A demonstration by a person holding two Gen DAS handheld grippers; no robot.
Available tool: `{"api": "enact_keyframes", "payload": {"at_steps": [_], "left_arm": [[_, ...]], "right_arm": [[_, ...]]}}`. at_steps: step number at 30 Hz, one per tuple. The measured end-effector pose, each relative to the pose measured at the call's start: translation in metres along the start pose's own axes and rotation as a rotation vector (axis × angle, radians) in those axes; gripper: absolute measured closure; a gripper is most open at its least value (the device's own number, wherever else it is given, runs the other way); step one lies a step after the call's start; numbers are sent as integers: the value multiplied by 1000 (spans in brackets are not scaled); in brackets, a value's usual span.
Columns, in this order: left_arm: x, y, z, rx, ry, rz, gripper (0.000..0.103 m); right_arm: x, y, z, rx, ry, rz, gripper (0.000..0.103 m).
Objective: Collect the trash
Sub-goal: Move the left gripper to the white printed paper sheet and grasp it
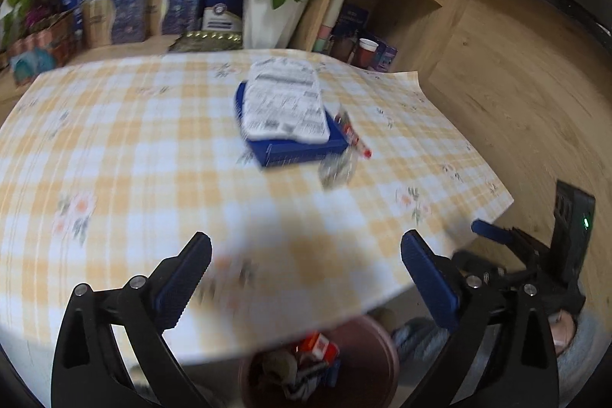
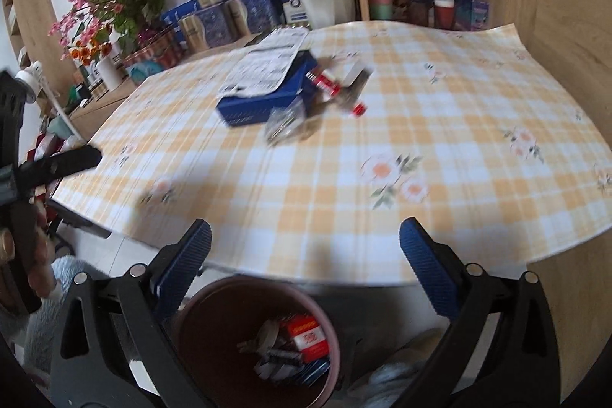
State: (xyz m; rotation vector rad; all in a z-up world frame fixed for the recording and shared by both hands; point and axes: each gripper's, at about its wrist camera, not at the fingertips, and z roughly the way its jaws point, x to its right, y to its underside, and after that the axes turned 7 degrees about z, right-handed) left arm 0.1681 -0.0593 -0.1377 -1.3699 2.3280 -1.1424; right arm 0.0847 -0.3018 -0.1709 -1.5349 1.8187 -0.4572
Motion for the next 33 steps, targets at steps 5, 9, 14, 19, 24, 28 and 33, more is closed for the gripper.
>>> {"api": "enact_keyframes", "payload": {"at_steps": [5, 9, 14, 19, 24, 28, 33], "left_arm": [[-4, -58, 59, -43, -9, 12, 6], [-16, -103, 115, -87, -37, -21, 6], [-23, -135, 173, -152, -92, -19, 6], [-25, -148, 204, -170, -169, 16, 6], [-25, -158, 220, -191, -200, 49, 6], [-27, -159, 225, -198, -220, 62, 6], [-32, -155, 221, -182, -173, 76, 6]], "right_arm": [[16, -23, 14, 14, -3, 18, 6], [28, -35, 26, 17, -4, 30, 6], [44, -46, 40, 10, -6, 57, 6], [54, -52, 51, -4, -8, 57, 6], [61, -59, 63, -16, 10, 19, 6], [62, -67, 70, -23, 7, -18, 6], [60, -80, 77, -21, -13, -69, 7]]}}
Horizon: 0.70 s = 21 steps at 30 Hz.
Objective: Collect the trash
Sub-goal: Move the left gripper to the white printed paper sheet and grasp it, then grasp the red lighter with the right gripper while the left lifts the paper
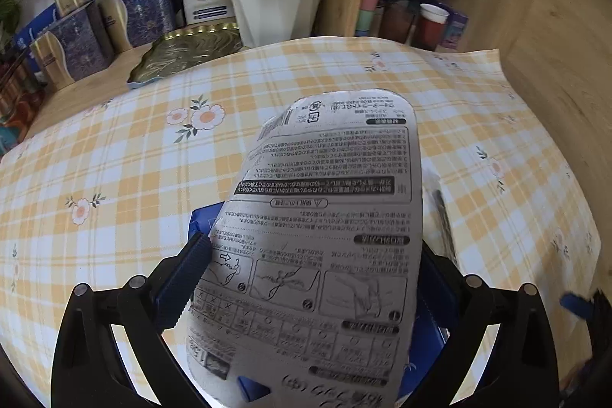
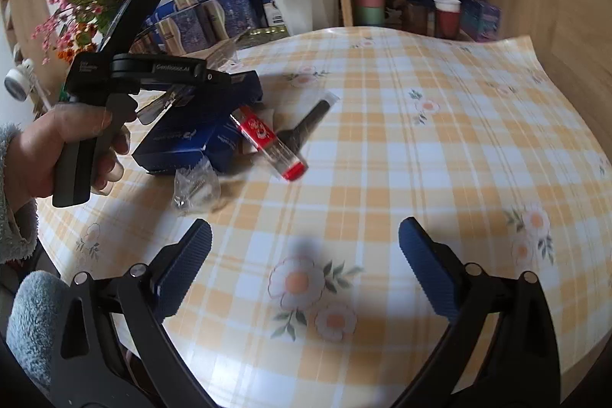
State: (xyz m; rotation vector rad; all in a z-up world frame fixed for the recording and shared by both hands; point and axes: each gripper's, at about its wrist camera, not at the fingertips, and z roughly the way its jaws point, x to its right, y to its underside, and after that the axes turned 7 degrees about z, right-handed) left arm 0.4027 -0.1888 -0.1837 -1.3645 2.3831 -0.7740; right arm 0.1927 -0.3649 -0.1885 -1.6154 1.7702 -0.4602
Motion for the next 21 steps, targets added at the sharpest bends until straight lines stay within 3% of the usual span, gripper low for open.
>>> {"api": "enact_keyframes", "payload": {"at_steps": [4, 7, 9, 12, 17, 21], "left_arm": [[-5, 5, -8, 0, 40, 15, 20], [-7, 7, -24, 36, 54, 41, 44], [-5, 8, -39, 68, 52, 75, 68], [0, 11, -60, 103, 32, 148, 81], [-7, 16, -89, 154, 14, 208, 92], [-26, 22, -105, 176, 31, 158, 94]], "right_arm": [[-5, -13, 11, -11, 0, -65, 13], [-9, -27, 23, -22, 1, -109, 16], [-12, -35, 31, -26, 1, -136, 21], [-21, -46, 48, -55, -11, -196, 29], [-45, -53, 78, -113, -7, -325, 47], [-53, -59, 97, -140, -19, -317, 52]]}}
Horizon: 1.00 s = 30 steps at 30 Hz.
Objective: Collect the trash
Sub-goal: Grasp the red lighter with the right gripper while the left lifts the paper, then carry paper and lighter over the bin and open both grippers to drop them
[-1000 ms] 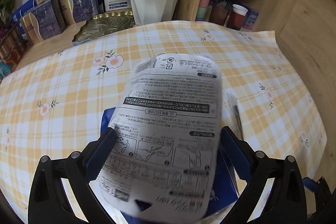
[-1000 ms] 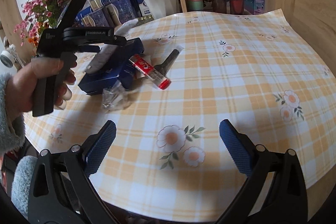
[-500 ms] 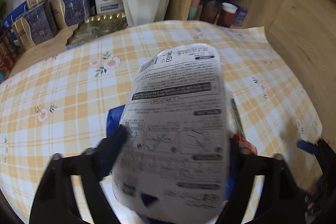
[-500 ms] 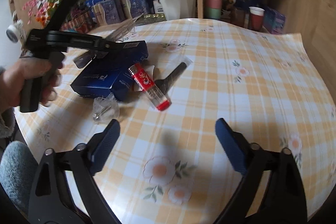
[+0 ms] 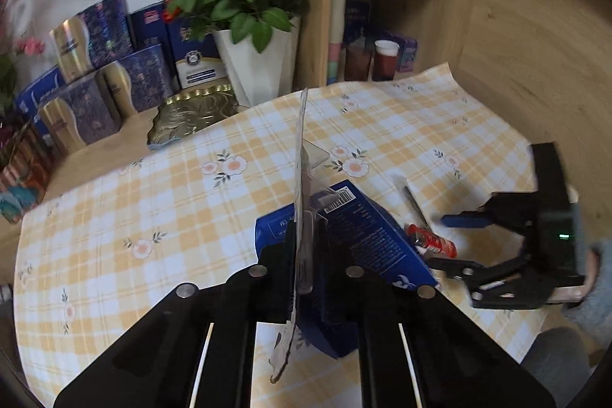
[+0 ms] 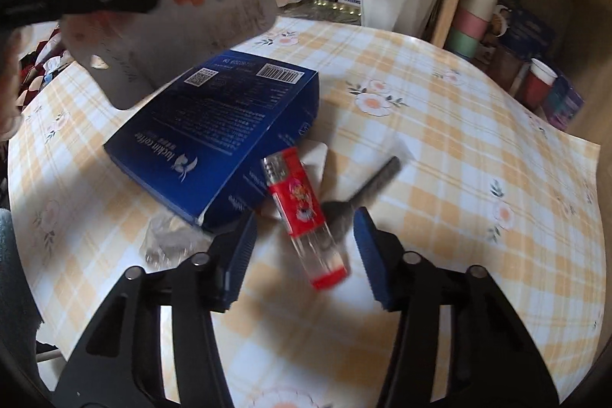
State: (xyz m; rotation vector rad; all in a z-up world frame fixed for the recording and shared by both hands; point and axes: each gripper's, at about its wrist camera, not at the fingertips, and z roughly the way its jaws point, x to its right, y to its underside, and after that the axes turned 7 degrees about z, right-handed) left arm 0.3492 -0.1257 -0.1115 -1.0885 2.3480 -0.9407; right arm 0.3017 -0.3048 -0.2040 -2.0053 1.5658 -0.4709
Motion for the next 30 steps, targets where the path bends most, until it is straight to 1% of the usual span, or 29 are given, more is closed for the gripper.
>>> {"api": "enact_keyframes", "payload": {"at_steps": [3, 5, 9, 12, 15, 17, 22, 27, 30], "left_arm": [[-11, 7, -10, 9, 20, -38, 94], [-19, 12, -18, 16, 33, -66, 94], [-35, 27, -42, 41, 76, -136, 94], [-44, 41, -63, 59, 103, -174, 94], [-46, 55, -84, 71, 122, -201, 94], [-43, 65, -98, 75, 134, -201, 94], [-24, 93, -127, 74, 170, -208, 94], [-2, 118, -146, 52, 192, -198, 94], [15, 133, -160, 46, 203, -174, 94]], "right_arm": [[5, -5, 10, -22, -21, 43, 57], [8, -6, 13, -33, -46, 79, 74], [10, -3, -3, 6, -110, 142, 75], [15, 4, -22, 54, -117, 196, 75], [22, 17, -46, 120, -130, 278, 76], [25, 31, -66, 170, -147, 349, 77], [16, 60, -103, 261, -187, 420, 78], [-2, 77, -136, 305, -206, 434, 79], [-15, 83, -157, 326, -214, 420, 80]]}}
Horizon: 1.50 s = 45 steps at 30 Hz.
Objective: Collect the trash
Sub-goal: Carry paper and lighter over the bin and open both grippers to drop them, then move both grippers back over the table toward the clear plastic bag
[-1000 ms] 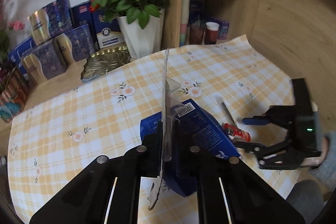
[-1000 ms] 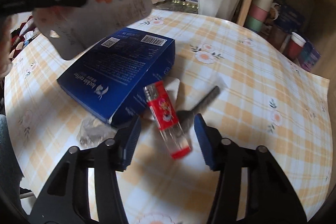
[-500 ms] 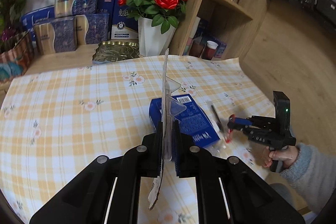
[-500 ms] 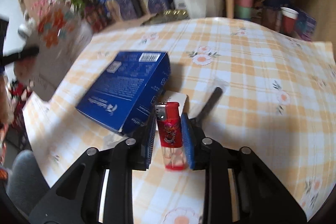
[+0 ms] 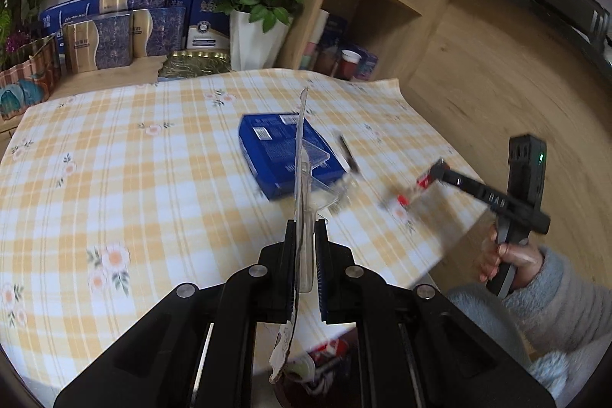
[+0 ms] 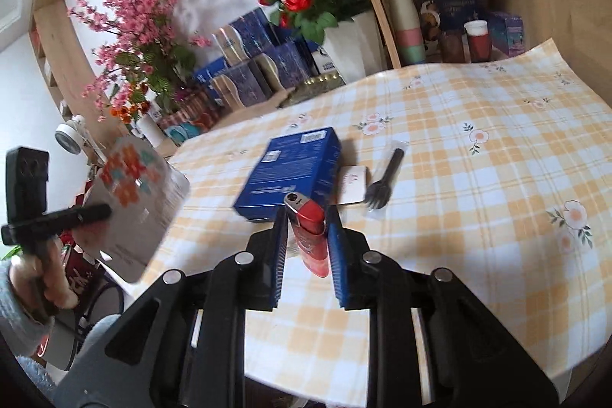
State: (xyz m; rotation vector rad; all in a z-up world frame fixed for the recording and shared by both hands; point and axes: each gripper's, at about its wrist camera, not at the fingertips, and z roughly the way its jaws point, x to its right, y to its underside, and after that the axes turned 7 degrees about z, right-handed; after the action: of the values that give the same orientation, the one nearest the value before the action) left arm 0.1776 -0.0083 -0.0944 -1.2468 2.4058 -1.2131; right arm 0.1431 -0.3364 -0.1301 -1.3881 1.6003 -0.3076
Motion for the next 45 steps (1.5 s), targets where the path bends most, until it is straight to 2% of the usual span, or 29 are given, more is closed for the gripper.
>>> {"api": "enact_keyframes", "payload": {"at_steps": [4, 8, 12, 17, 26, 31, 34, 35, 37, 39, 43, 45], "left_arm": [[28, 24, -17, -10, 22, 58, 94], [55, 52, -23, -63, 58, 131, 94], [80, 85, -10, -192, 125, 198, 94], [102, 116, 21, -344, 171, 257, 93], [108, 148, 100, -572, 186, 247, 93], [102, 156, 125, -612, 169, 230, 93], [99, 160, 135, -617, 177, 210, 93], [98, 160, 137, -620, 179, 206, 91], [98, 161, 138, -616, 182, 204, 79], [99, 160, 135, -586, 173, 208, 48], [90, 144, 116, -495, 136, 168, 44], [84, 133, 100, -432, 110, 144, 36]], "right_arm": [[-20, 12, -28, 14, -16, -16, 80], [-34, 29, -49, 22, -35, -32, 80], [-40, 43, -59, 15, -50, -26, 80], [-44, 57, -67, 0, -58, -23, 80], [-36, 74, -68, -31, -44, -6, 81], [-32, 80, -67, -42, -40, 9, 81], [-30, 84, -65, -49, -41, 17, 84], [-30, 85, -65, -51, -39, 18, 84], [-29, 88, -63, -57, -36, 20, 84], [-28, 90, -61, -63, -39, 27, 85], [-32, 95, -57, -76, -40, 21, 85], [-34, 96, -57, -77, -40, 15, 85]]}}
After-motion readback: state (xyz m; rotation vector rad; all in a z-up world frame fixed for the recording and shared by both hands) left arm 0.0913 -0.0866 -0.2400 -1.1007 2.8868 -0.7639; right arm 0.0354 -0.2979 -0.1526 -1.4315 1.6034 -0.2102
